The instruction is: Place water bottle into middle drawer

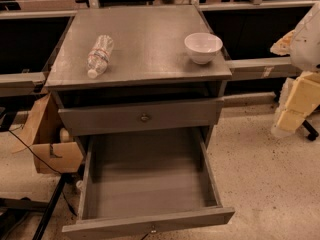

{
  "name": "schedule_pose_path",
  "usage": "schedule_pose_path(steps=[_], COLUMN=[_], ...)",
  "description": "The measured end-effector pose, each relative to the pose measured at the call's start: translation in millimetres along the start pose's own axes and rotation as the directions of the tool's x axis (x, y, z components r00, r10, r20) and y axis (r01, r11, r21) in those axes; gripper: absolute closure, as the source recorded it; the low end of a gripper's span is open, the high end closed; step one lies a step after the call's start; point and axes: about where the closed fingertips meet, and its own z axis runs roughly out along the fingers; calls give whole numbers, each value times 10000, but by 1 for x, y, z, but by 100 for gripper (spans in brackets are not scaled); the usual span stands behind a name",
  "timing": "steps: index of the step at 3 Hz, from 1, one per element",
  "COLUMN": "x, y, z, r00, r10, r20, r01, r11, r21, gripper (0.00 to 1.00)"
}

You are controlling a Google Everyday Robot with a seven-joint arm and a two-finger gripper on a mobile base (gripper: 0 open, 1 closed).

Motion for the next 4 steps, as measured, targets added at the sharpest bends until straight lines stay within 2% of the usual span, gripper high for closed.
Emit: schedule_pose_path(steps=[1, 2, 3, 4], x=[0, -18, -58, -106], y=[0, -1, 0, -13], z=[0, -1, 3, 12], r00=[10000, 9992, 9899, 9398], r10=[2, 178, 569, 1918], r20=[5, 365, 1301, 2827], r01=[-2, -186, -625, -1950], r11=[10000, 9996, 9973, 9806], r21=[3, 220, 396, -169], gripper=[0, 0, 0, 0])
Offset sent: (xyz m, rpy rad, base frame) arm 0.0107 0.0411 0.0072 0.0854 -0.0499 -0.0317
